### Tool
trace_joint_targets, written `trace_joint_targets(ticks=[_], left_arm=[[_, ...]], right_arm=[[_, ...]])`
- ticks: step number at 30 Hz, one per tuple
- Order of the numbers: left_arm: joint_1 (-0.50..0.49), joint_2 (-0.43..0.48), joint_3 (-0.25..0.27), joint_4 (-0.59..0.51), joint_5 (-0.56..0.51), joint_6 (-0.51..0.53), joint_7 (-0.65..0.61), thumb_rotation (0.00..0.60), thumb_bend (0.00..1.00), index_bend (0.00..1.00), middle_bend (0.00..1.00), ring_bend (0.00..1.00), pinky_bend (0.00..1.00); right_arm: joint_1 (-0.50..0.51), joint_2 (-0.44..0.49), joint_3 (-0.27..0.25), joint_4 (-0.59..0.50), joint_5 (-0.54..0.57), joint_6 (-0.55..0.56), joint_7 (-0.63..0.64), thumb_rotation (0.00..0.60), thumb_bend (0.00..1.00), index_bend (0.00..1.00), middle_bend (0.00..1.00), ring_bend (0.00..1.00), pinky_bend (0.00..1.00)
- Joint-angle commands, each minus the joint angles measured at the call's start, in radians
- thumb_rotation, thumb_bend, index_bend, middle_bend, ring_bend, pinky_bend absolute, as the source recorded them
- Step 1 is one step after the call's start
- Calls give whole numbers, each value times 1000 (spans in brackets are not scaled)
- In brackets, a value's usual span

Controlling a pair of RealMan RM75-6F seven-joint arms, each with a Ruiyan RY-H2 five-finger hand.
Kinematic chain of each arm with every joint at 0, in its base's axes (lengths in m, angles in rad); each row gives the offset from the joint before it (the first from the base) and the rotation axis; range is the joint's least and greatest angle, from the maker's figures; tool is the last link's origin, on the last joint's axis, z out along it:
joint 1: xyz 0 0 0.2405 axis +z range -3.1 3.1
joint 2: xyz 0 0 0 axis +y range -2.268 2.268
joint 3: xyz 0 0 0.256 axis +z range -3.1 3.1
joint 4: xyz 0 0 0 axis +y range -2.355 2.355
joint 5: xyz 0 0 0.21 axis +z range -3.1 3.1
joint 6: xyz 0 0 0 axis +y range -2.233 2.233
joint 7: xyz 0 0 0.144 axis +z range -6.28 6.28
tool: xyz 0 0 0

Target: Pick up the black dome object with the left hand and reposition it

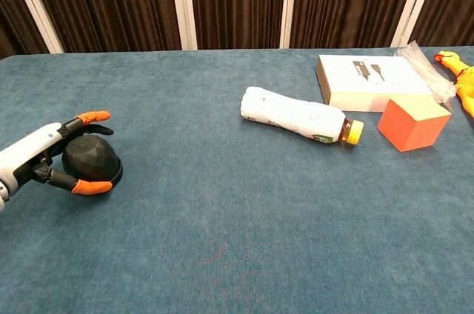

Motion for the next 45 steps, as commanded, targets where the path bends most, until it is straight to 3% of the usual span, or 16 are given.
trace_joint_targets(ticks=[1, 8, 20, 25, 35, 38, 41, 45], left_arm=[[1, 8, 1, -4, -2, -3, -5, 600, 183, 78, 133, 326, 237], [9, 12, -6, 1, -12, 16, 42, 600, 377, 75, 154, 479, 371], [19, 18, -26, -22, -37, 41, 118, 600, 536, 67, 167, 512, 407], [9, 54, -45, -74, -32, 58, 135, 600, 543, 65, 175, 512, 407], [-8, 249, -183, -422, -95, 117, 237, 600, 540, 67, 196, 512, 407], [2, 319, -187, -542, -111, 106, 270, 600, 539, 98, 196, 512, 406], [7, 441, -163, -694, -153, -13, 227, 600, 539, 132, 195, 512, 406], [-27, 614, -155, -821, -226, -258, 72, 600, 539, 134, 202, 512, 409]], right_arm=[[0, 0, 0, 0, 0, 0, 0, 600, 264, 148, 7, 166, 153], [0, 0, 0, 0, 0, 0, 0, 600, 264, 148, 7, 166, 153], [0, 0, 0, 0, 0, 0, 0, 600, 264, 148, 7, 167, 153], [0, 0, 0, 0, 0, 0, 0, 600, 265, 148, 7, 167, 153], [0, 0, -1, 0, 0, 0, 0, 600, 265, 148, 7, 167, 153], [0, 0, -1, 0, 0, 0, 0, 600, 265, 148, 7, 167, 153], [0, 0, -1, 0, 0, 0, 0, 600, 264, 148, 7, 167, 159], [0, 0, -1, 0, 0, 0, 0, 600, 264, 148, 7, 167, 163]])
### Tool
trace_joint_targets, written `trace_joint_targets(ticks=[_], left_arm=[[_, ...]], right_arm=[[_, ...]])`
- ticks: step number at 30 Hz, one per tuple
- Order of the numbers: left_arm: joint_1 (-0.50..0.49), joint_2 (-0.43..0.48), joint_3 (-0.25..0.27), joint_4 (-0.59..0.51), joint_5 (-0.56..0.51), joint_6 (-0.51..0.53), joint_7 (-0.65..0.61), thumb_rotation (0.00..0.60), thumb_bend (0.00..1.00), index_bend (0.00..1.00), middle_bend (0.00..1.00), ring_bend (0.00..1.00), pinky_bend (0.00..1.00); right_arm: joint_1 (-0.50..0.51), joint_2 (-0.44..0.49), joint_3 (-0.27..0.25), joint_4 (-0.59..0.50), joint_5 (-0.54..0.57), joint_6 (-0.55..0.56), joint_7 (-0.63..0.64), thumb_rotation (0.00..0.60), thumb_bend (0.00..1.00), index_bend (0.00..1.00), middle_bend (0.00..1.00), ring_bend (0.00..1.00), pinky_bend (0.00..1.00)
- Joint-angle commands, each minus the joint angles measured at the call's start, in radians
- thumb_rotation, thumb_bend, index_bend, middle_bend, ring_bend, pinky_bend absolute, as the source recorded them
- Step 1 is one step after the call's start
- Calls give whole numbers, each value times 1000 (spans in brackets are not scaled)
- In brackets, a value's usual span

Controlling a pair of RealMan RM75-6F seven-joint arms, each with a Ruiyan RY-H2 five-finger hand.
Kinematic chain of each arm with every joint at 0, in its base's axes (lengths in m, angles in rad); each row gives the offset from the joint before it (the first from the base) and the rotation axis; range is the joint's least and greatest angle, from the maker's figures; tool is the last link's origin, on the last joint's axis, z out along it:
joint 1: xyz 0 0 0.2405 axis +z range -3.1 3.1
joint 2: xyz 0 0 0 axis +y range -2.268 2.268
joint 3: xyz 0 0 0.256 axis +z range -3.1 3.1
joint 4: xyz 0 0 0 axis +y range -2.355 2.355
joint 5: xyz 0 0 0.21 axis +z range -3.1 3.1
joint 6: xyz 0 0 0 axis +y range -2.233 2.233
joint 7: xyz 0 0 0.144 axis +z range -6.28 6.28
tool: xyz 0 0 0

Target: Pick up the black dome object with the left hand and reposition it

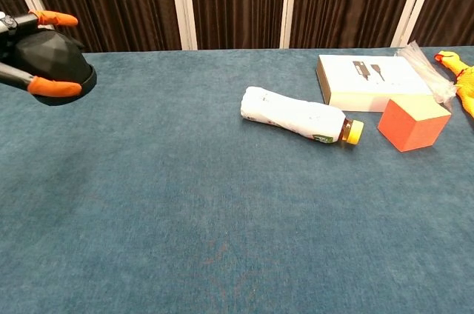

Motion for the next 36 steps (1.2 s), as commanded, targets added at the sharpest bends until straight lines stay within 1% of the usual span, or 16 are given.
trace_joint_targets(ticks=[1, 3, 8, 10, 12, 13, 15, 19, 21, 23, 25, 27, 28, 31, 34, 36], left_arm=[[-31, 206, 5, -151, -94, -272, -141, 600, 539, 133, 214, 512, 412], [-32, 182, 10, -101, -115, -214, -42, 600, 539, 133, 230, 512, 415], [-14, -15, 7, 4, -163, 100, 313, 600, 521, 131, 242, 512, 415], [-17, -17, 13, -51, -189, 36, 254, 600, 509, 128, 233, 512, 416], [-34, 99, 4, -164, -224, -202, 29, 600, 508, 125, 228, 511, 417], [-34, 127, -3, -127, -143, -208, -6, 600, 509, 125, 229, 506, 418], [-9, 51, 5, -23, -31, -41, 64, 600, 509, 127, 236, 495, 418], [36, -242, -39, 261, 91, 401, 273, 600, 508, 138, 273, 489, 430], [40, -338, -46, 361, 106, 492, 308, 600, 506, 138, 277, 489, 436], [48, -328, -12, 326, 87, 430, 273, 600, 502, 156, 277, 490, 435], [57, -179, 60, 102, 27, 201, 150, 600, 502, 189, 282, 490, 435], [25, 40, 109, -109, 27, -60, -99, 600, 502, 181, 269, 485, 435], [9, 107, 118, -139, 55, -129, -188, 600, 500, 168, 258, 474, 435], [23, 121, 106, -85, 102, -63, -190, 600, 489, 180, 263, 452, 435], [77, -18, 17, -13, -17, 147, -61, 600, 480, 212, 294, 452, 443], [80, -53, -12, 8, -62, 179, -34, 600, 479, 225, 302, 452, 448]], right_arm=[[0, 0, 0, 0, 0, 0, 0, 600, 264, 148, 7, 167, 163], [0, 0, 0, 0, 0, 0, 0, 600, 264, 148, 7, 167, 163], [0, 0, 0, 0, 0, 0, 0, 600, 264, 148, 7, 167, 163], [0, 0, 0, 0, 0, 0, 0, 600, 265, 148, 7, 167, 163], [0, 0, 0, 0, 0, 0, 0, 600, 265, 148, 7, 166, 163], [0, 0, 0, 0, 0, 0, 0, 600, 264, 148, 7, 166, 163], [0, 0, 0, 0, 0, 0, 0, 600, 264, 148, 7, 166, 163], [0, 0, 0, 0, 0, 0, 0, 600, 264, 148, 7, 167, 163], [0, 0, 0, 0, 0, 0, 0, 600, 264, 148, 7, 167, 163], [0, 0, 0, 0, 0, 0, 0, 600, 264, 148, 7, 167, 163], [0, 0, 0, 0, 0, 0, 0, 600, 264, 148, 7, 167, 163], [0, 0, 0, 0, 0, 0, 0, 600, 264, 148, 7, 167, 163], [0, 0, 0, 0, 0, 0, 0, 600, 265, 148, 7, 167, 163], [0, 0, 0, 0, 0, 0, 0, 600, 264, 148, 7, 166, 163], [0, 0, 0, 0, 0, 0, 0, 600, 264, 148, 7, 167, 163], [0, 0, 0, 0, 0, 0, 0, 600, 264, 148, 7, 167, 163]])
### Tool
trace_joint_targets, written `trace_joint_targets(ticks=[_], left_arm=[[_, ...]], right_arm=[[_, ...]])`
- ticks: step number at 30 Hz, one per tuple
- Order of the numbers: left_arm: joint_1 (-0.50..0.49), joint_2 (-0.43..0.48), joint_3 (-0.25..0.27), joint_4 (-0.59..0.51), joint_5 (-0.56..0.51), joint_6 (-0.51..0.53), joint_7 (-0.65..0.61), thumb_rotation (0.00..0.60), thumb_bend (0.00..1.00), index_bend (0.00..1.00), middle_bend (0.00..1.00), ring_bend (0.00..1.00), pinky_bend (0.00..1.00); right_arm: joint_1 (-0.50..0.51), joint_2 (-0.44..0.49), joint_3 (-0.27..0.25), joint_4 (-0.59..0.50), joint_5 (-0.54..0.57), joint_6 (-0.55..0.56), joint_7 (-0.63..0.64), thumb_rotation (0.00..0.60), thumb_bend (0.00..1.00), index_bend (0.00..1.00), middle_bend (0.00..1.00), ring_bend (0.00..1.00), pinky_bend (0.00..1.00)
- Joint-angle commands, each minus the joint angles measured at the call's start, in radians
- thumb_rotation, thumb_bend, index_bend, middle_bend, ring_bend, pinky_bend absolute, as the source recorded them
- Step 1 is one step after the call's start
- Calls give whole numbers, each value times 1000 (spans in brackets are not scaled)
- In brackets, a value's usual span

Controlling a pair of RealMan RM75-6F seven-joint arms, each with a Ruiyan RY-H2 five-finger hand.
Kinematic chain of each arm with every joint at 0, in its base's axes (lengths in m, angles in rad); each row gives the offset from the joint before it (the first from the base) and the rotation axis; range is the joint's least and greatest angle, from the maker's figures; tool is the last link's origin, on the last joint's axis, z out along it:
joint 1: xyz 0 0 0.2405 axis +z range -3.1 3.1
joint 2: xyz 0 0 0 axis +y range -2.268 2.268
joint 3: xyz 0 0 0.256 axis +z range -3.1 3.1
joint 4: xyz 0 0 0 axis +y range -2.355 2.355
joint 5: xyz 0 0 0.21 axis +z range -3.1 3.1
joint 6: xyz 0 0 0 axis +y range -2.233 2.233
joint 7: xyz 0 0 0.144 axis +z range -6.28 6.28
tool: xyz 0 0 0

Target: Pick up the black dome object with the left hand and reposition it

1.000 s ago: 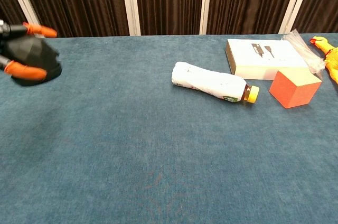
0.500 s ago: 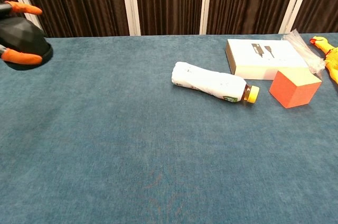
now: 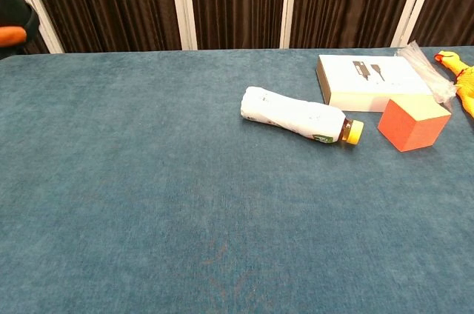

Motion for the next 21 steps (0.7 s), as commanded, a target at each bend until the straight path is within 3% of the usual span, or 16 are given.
trace_joint_targets(ticks=[1, 4, 7, 9, 15, 21], left_arm=[[47, 19, -56, -45, -114, -194, -52, 600, 477, 231, 306, 452, 451], [43, 31, -36, -61, -144, -265, -67, 600, 473, 229, 302, 452, 451], [28, 78, 51, -110, -110, -420, -104, 600, 469, 224, 293, 452, 451], [23, 89, 78, -123, -87, -466, -133, 600, 467, 222, 292, 452, 451], [84, 16, -26, -66, -114, -245, -183, 600, 467, 222, 313, 452, 463], [112, -79, -163, 51, -200, -25, -111, 600, 467, 204, 297, 452, 468]], right_arm=[[0, 0, 0, 0, 0, 0, 0, 600, 264, 148, 7, 167, 163], [0, 0, 0, 0, 0, 0, 0, 600, 265, 148, 7, 167, 163], [0, 0, 0, 0, 0, 0, 0, 600, 265, 148, 7, 167, 163], [0, 0, 0, 0, 0, 0, 0, 600, 264, 148, 7, 167, 163], [0, 0, 0, 0, 0, 0, 0, 600, 264, 147, 7, 167, 163], [0, 0, 0, 0, 0, 0, 0, 600, 265, 148, 7, 167, 163]])
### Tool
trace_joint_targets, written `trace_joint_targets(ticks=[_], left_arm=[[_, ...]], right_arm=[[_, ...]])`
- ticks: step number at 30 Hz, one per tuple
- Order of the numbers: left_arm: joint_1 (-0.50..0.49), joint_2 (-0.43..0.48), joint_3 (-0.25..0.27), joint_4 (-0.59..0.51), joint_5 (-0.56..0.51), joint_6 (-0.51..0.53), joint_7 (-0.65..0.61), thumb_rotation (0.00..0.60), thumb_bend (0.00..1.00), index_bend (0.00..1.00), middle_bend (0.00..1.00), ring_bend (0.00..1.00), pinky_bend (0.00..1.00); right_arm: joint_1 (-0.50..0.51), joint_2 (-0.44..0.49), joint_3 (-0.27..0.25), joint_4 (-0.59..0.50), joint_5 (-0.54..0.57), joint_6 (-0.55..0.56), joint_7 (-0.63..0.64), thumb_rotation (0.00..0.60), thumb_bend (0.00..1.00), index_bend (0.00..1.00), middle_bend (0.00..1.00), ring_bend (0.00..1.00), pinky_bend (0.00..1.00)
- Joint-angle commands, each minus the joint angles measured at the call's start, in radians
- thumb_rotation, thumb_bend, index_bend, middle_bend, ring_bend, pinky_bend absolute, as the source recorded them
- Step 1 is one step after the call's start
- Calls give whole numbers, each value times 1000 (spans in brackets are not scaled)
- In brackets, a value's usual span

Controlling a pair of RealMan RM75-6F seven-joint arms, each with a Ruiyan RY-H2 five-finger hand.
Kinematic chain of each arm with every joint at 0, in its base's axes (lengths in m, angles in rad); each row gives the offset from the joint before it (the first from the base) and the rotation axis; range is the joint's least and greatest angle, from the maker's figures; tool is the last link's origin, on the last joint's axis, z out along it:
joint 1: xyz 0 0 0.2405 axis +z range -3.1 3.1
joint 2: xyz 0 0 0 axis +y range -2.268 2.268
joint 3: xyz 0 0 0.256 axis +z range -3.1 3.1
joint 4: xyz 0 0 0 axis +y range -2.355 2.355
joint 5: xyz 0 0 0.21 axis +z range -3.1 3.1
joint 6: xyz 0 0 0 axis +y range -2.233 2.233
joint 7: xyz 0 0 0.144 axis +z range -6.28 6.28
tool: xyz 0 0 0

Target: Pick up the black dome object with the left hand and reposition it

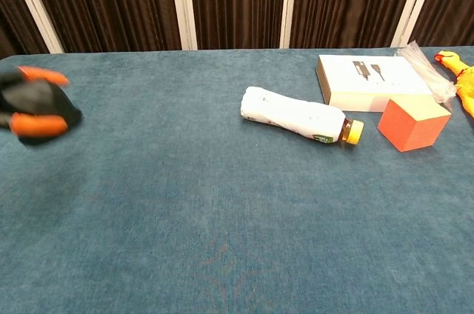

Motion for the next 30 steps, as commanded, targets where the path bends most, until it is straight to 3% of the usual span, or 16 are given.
trace_joint_targets(ticks=[1, 9, 11, 13, 17, 21, 26, 28, 30], left_arm=[[51, -101, -151, 124, -86, 331, 18, 600, 467, 203, 295, 452, 471], [59, -254, -231, 371, -104, 480, -72, 600, 475, 206, 312, 452, 482], [48, -263, -193, 389, -97, 399, -88, 600, 478, 231, 346, 452, 481], [39, -208, -116, 338, -31, 272, -151, 600, 490, 284, 383, 459, 480], [27, -16, 5, 187, 110, 37, -335, 600, 505, 389, 417, 465, 473], [-44, 182, 144, 115, 364, -150, -602, 600, 505, 437, 462, 465, 464], [-151, 294, 275, 137, 631, -167, -865, 600, 505, 438, 465, 465, 455], [-151, 295, 282, 172, 645, -121, -866, 600, 505, 427, 459, 464, 455], [-102, 261, 236, 195, 544, -68, -766, 600, 505, 416, 458, 462, 455]], right_arm=[[0, 0, 0, 0, 0, 0, 0, 600, 264, 148, 7, 167, 163], [0, 0, 0, 0, 0, 0, 0, 600, 265, 148, 7, 167, 163], [0, 0, 0, 0, 0, 0, 0, 600, 264, 148, 7, 167, 163], [0, 0, 0, 0, 0, 0, 0, 600, 264, 148, 7, 167, 163], [0, 0, 0, 0, 0, 0, 0, 600, 264, 148, 7, 167, 163], [0, 0, 0, 0, 0, 0, 0, 600, 264, 148, 7, 167, 163], [0, 0, 0, 0, 0, 0, 0, 600, 265, 148, 7, 167, 163], [0, 0, 0, 0, 0, 0, 0, 600, 264, 147, 7, 167, 163], [0, 0, 0, 0, 0, 0, 0, 600, 264, 148, 7, 167, 163]])
